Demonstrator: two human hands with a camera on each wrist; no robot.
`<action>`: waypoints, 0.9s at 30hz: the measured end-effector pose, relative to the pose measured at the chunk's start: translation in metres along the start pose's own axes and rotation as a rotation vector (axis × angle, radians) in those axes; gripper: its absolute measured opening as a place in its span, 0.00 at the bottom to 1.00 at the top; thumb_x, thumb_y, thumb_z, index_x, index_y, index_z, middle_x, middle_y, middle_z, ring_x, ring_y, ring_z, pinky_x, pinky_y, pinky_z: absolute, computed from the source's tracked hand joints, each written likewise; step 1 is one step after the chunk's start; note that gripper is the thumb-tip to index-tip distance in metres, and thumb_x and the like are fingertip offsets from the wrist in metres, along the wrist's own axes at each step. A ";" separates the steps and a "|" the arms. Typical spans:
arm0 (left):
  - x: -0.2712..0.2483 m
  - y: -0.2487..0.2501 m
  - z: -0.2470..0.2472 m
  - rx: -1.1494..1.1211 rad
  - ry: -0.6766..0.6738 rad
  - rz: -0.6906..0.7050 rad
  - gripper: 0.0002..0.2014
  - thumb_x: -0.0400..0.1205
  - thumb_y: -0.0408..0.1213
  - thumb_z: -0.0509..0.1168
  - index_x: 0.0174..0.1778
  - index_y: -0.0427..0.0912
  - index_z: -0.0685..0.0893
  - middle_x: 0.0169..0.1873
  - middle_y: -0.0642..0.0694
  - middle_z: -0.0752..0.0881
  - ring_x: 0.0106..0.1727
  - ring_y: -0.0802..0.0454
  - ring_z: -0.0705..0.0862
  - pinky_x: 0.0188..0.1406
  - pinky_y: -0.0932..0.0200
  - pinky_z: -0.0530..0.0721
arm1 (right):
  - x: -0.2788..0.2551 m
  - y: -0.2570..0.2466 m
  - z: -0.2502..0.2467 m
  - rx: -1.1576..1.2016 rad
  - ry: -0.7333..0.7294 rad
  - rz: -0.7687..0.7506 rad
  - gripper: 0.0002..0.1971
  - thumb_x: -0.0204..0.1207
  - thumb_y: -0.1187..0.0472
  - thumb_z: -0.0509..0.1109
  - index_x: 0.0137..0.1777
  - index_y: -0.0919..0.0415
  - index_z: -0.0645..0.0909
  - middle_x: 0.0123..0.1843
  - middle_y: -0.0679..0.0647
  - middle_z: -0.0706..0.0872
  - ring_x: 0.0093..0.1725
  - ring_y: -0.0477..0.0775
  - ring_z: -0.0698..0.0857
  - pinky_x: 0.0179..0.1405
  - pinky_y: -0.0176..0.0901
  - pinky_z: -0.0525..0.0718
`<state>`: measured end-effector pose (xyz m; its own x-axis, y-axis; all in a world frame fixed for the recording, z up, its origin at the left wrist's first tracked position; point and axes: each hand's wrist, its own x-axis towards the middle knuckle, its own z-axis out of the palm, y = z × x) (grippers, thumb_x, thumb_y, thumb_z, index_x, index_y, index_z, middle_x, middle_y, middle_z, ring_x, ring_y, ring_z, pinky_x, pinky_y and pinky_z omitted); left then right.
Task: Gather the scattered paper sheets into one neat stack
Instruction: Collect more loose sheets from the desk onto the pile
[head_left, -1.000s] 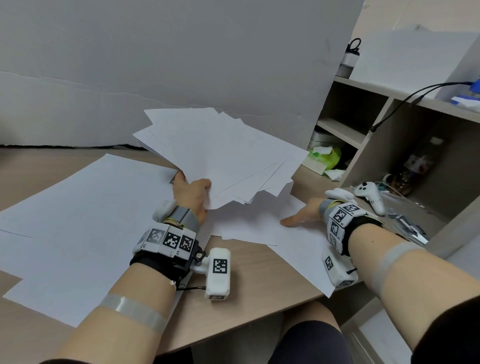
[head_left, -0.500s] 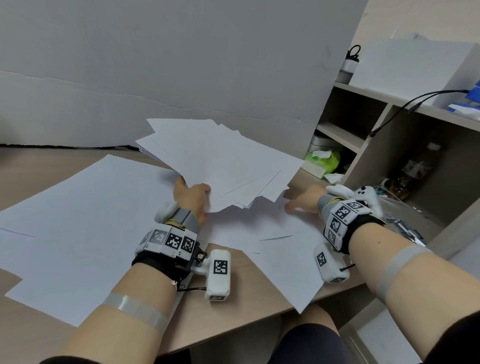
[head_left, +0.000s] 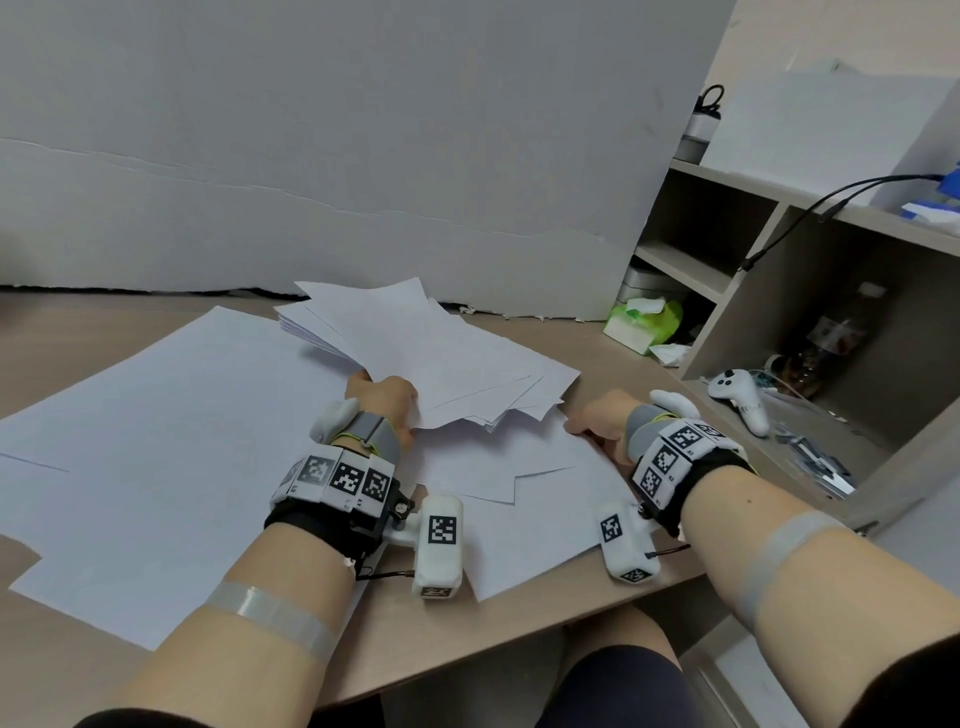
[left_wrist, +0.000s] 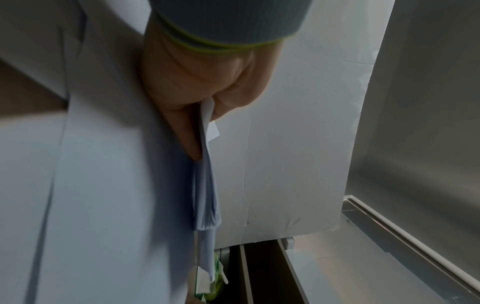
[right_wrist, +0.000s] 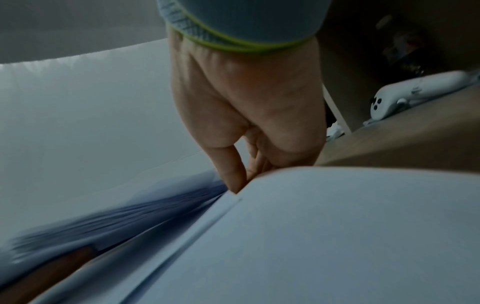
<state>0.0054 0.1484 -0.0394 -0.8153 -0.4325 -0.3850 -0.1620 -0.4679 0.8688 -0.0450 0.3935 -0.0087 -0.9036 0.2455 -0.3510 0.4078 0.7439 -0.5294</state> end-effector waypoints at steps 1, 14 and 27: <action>0.001 0.000 -0.001 0.000 0.001 0.004 0.20 0.80 0.19 0.61 0.64 0.41 0.78 0.42 0.45 0.79 0.37 0.46 0.77 0.54 0.38 0.86 | 0.000 -0.001 0.004 0.084 -0.027 -0.001 0.07 0.72 0.66 0.74 0.44 0.67 0.78 0.45 0.63 0.82 0.49 0.65 0.84 0.50 0.53 0.82; -0.001 0.002 -0.001 -0.012 0.005 -0.008 0.24 0.75 0.20 0.64 0.68 0.38 0.78 0.51 0.41 0.84 0.50 0.38 0.82 0.56 0.34 0.86 | -0.015 -0.003 0.011 0.045 -0.102 -0.079 0.30 0.60 0.53 0.83 0.61 0.63 0.83 0.59 0.62 0.86 0.59 0.66 0.86 0.63 0.63 0.85; -0.016 0.009 0.007 -0.007 -0.024 0.236 0.12 0.70 0.24 0.69 0.42 0.42 0.75 0.39 0.48 0.80 0.41 0.47 0.79 0.40 0.62 0.82 | -0.028 -0.021 -0.038 -0.244 0.445 -0.319 0.15 0.80 0.57 0.65 0.32 0.53 0.66 0.39 0.58 0.77 0.38 0.59 0.76 0.30 0.40 0.66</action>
<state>0.0131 0.1562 -0.0231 -0.8429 -0.5124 -0.1640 0.0384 -0.3614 0.9316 -0.0337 0.3943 0.0411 -0.9662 0.1839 0.1808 0.1130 0.9320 -0.3443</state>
